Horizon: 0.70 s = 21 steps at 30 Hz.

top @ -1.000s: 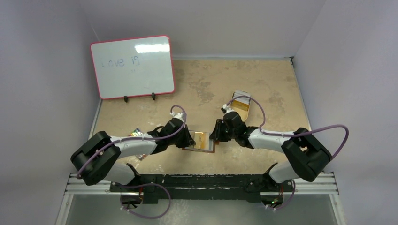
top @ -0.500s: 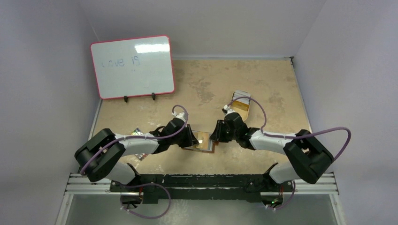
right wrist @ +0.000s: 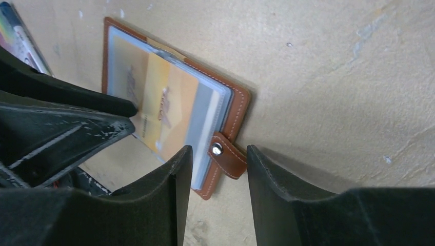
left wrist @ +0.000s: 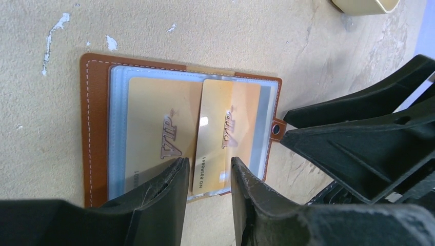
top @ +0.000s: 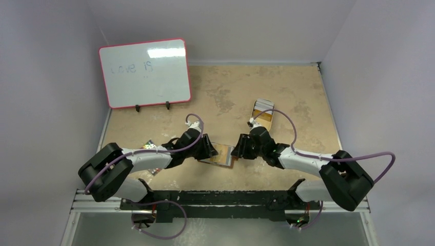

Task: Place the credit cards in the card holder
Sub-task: Insert the credit card into the card holder.

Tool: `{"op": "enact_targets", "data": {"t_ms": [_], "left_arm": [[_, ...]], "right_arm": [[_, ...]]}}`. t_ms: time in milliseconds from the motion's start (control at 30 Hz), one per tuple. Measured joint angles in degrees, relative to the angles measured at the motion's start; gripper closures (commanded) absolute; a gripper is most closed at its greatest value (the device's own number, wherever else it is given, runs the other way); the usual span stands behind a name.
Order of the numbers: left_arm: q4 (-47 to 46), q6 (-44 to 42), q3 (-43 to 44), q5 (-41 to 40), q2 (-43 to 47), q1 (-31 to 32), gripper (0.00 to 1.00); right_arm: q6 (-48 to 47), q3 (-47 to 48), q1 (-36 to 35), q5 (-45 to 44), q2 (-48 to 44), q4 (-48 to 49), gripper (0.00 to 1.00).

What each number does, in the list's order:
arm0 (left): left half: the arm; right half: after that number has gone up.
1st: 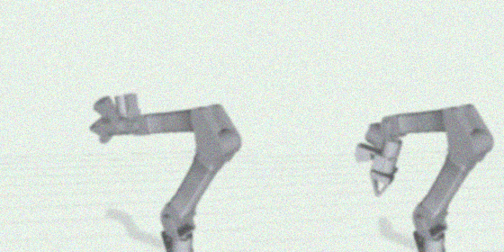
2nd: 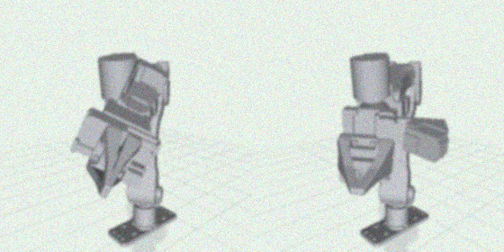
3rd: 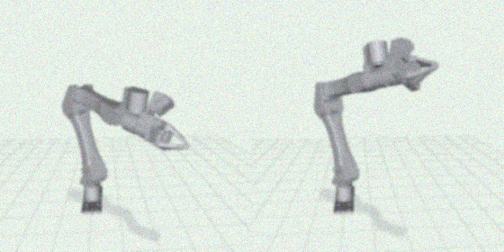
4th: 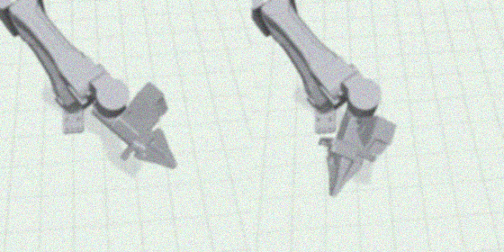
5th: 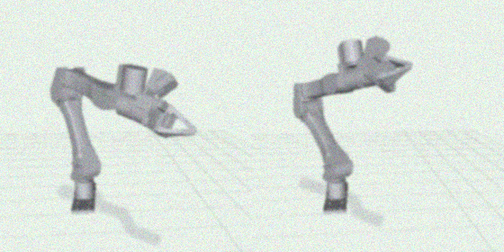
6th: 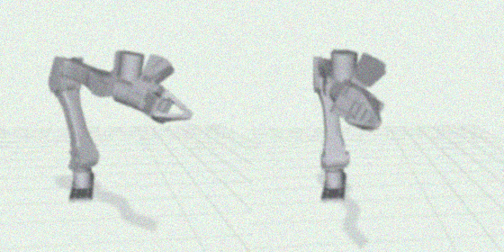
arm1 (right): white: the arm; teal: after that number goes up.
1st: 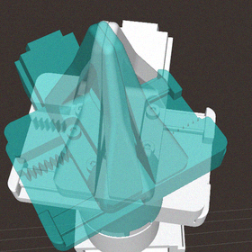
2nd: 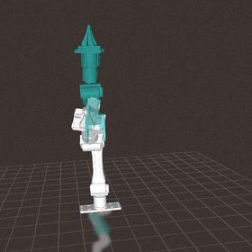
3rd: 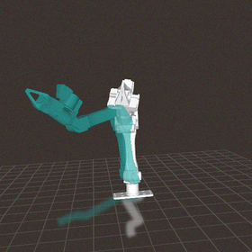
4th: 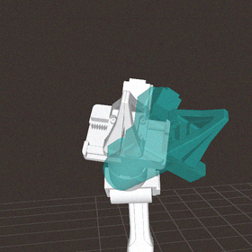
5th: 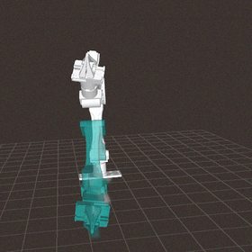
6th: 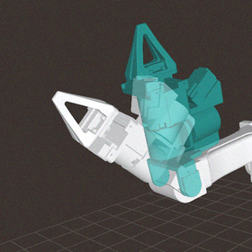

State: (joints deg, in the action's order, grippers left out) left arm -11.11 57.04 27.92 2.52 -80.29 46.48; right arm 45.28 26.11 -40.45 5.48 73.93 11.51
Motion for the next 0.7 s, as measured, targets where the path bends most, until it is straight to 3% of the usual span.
{"op": "enact_targets", "data": {"t_ms": [700], "left_arm": [[-6.3, 2.0, 1.2, 1.7, -4.5, 1.9, 0.64]], "right_arm": [[2.0, -1.7, 0.0, 1.6, 5.7, 9.8, 0.59]]}}
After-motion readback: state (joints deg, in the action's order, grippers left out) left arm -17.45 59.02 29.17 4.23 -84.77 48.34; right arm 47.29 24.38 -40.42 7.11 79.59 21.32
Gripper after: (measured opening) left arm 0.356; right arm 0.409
